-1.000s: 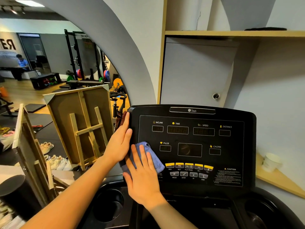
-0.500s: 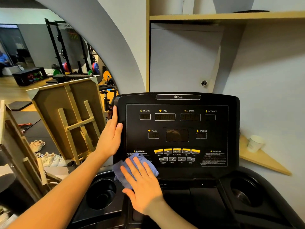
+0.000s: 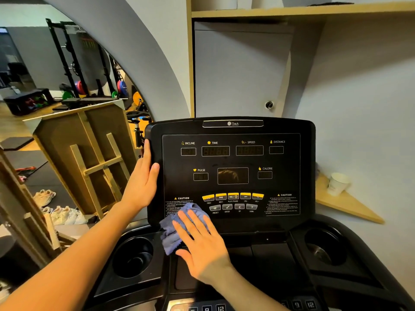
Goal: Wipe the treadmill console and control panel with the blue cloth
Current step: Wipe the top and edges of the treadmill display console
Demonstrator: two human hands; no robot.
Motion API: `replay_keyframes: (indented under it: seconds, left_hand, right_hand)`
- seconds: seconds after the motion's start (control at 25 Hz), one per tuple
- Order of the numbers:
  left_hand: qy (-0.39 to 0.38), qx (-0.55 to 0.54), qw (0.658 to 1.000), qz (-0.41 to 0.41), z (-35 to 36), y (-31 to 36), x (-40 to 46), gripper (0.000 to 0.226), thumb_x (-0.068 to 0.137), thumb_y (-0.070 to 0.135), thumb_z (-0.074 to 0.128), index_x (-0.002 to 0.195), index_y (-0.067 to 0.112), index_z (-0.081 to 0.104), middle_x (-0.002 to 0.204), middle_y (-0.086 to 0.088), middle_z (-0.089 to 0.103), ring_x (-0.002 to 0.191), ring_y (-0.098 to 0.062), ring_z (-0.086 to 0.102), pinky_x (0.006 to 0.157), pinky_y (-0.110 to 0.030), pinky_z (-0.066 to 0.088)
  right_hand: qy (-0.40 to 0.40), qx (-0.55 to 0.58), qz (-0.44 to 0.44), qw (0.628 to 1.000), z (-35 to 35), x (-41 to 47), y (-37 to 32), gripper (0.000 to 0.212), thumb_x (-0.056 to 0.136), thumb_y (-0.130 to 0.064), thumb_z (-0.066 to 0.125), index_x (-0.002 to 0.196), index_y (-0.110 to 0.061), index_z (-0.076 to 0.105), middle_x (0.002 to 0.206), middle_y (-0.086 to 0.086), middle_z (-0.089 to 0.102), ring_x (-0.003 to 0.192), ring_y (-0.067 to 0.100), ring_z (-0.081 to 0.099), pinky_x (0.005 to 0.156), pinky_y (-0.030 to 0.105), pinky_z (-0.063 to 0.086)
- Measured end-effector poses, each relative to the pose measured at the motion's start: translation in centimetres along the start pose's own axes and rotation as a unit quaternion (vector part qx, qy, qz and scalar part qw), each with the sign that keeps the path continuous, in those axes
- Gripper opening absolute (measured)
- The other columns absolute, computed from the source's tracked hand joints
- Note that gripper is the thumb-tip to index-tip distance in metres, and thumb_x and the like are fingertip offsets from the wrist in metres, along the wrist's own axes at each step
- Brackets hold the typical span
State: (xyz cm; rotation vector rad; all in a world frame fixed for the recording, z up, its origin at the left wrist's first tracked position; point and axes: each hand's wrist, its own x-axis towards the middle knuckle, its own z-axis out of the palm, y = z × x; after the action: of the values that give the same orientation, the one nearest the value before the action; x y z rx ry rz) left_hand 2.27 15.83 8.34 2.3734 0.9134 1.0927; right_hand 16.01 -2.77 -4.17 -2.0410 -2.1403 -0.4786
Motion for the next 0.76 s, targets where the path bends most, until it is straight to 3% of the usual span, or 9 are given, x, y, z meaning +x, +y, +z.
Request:
replay_keyframes:
  seconds: [0.2, 0.56, 0.76]
  left_hand:
    - [-0.002, -0.003, 1.0, 0.0, 0.0, 0.1, 0.0, 0.071, 0.099, 0.062, 0.019, 0.156, 0.035, -0.014, 0.155, -0.006, 0.039, 0.136, -0.022, 0.041, 0.106, -0.043, 0.037]
    - [0.005, -0.008, 1.0, 0.01, 0.4, 0.1, 0.0, 0.071, 0.101, 0.055, 0.021, 0.157, 0.028, -0.013, 0.158, -0.006, 0.035, 0.14, -0.02, 0.035, 0.106, -0.033, 0.029]
    - [0.009, -0.014, 1.0, 0.006, 0.7, 0.4, -0.1, 0.07, 0.101, 0.053, 0.023, 0.157, 0.029, -0.013, 0.157, -0.008, 0.035, 0.137, -0.02, 0.036, 0.103, -0.032, 0.03]
  right_hand:
    - [0.026, 0.007, 0.012, 1.0, 0.1, -1.1, 1.3, 0.072, 0.099, -0.06, 0.041, 0.157, -0.019, 0.029, 0.166, 0.007, 0.02, 0.155, 0.025, 0.011, 0.12, 0.047, 0.02]
    - [-0.003, -0.029, 0.032, 0.999, -0.5, -4.4, 6.3, 0.072, 0.1, -0.06, 0.034, 0.158, -0.019, 0.024, 0.168, 0.008, 0.013, 0.156, 0.026, 0.005, 0.12, 0.048, 0.019]
    - [0.013, -0.03, 0.055, 0.998, -1.2, -7.5, 10.1, 0.07, 0.102, -0.058, 0.036, 0.158, -0.017, 0.028, 0.167, 0.009, 0.018, 0.155, 0.027, 0.011, 0.119, 0.05, 0.029]
